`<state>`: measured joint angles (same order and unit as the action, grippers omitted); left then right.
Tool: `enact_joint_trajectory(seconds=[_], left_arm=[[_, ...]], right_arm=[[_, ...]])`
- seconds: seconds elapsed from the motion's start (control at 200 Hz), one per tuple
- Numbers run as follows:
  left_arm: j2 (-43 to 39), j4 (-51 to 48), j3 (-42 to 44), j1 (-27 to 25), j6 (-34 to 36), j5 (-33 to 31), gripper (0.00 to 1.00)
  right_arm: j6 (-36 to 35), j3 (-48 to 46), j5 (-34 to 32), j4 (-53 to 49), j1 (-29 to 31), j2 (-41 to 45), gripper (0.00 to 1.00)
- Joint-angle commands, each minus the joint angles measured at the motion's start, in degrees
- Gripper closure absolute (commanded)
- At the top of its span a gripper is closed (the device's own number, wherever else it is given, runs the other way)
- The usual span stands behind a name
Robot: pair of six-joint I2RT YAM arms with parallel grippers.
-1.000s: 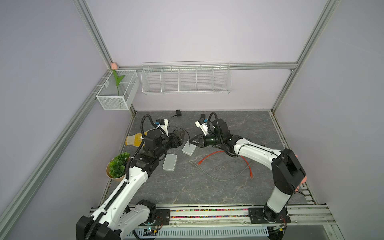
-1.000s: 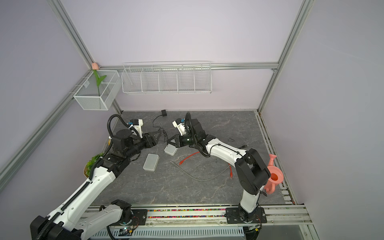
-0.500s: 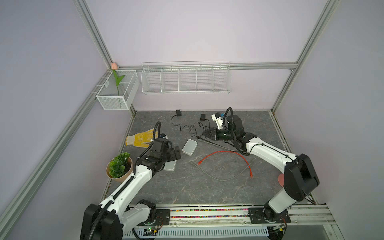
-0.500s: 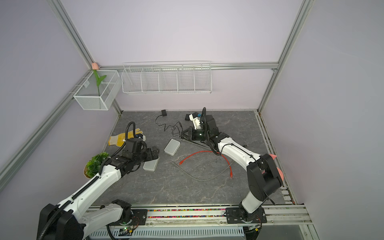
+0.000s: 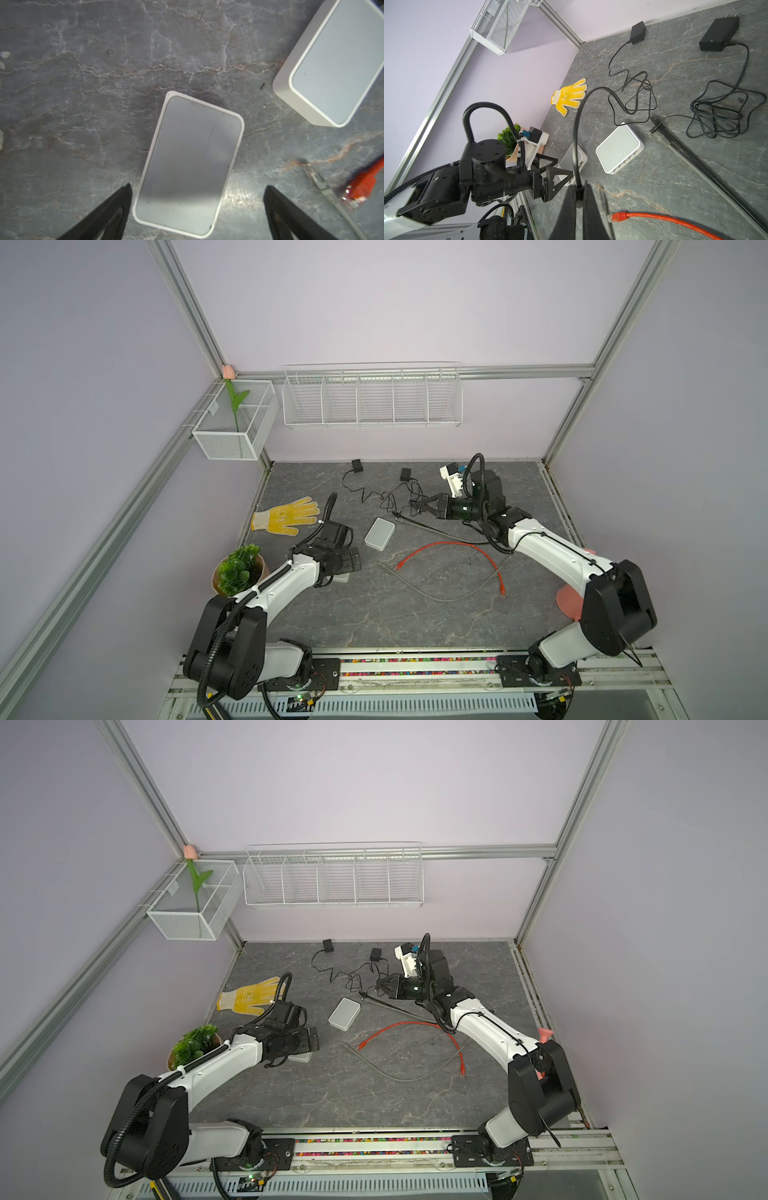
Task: Insert the plug into the switch port
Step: 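Grasp the nearer white router with the left gripper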
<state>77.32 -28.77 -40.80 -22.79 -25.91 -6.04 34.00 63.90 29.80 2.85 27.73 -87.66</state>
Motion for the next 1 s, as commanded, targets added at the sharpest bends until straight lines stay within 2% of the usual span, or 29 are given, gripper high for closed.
enact_joint_trajectory(seconds=[0.0,0.16,0.53,0.575,0.7,0.78,0.86,0.995], left_arm=[[1.94,0.36,-0.56,0.01,-0.56,-1.1,0.0],[6.61,-1.29,-2.77,-0.08,-0.43,-0.28,0.01],[13.61,-1.91,-6.23,-0.23,0.51,0.59,0.11],[14.45,-1.73,-6.45,-0.27,0.66,1.2,0.18],[16.28,-2.28,-7.53,-0.56,1.55,2.35,0.58],[15.84,-1.8,-7.55,-0.82,2.4,3.09,0.75],[13.83,-0.3,-6.71,-2.2,3.3,3.18,0.87],[5.67,4.11,-4.37,-8.64,5.41,-0.38,0.97]], right_arm=[[-0.8,-1.4,0.96,0.84,-0.6,2.43,0.93],[-0.71,-2.41,0.98,1.09,-1.16,3.76,0.93],[-0.86,-4.09,1.31,0.78,-2.49,7.52,0.93],[-1.08,-4.35,1.31,0.47,-2.71,7.95,0.93],[-1.75,-4.67,0.9,-0.59,-3.27,8.88,0.94],[-1.98,-4.75,0.65,-1.26,-3.87,8.94,0.93],[-1.84,-4.84,0.95,-1.28,-4.39,8.91,0.93],[-1.95,-4.7,2.08,-1.1,-4.52,9.37,0.93]])
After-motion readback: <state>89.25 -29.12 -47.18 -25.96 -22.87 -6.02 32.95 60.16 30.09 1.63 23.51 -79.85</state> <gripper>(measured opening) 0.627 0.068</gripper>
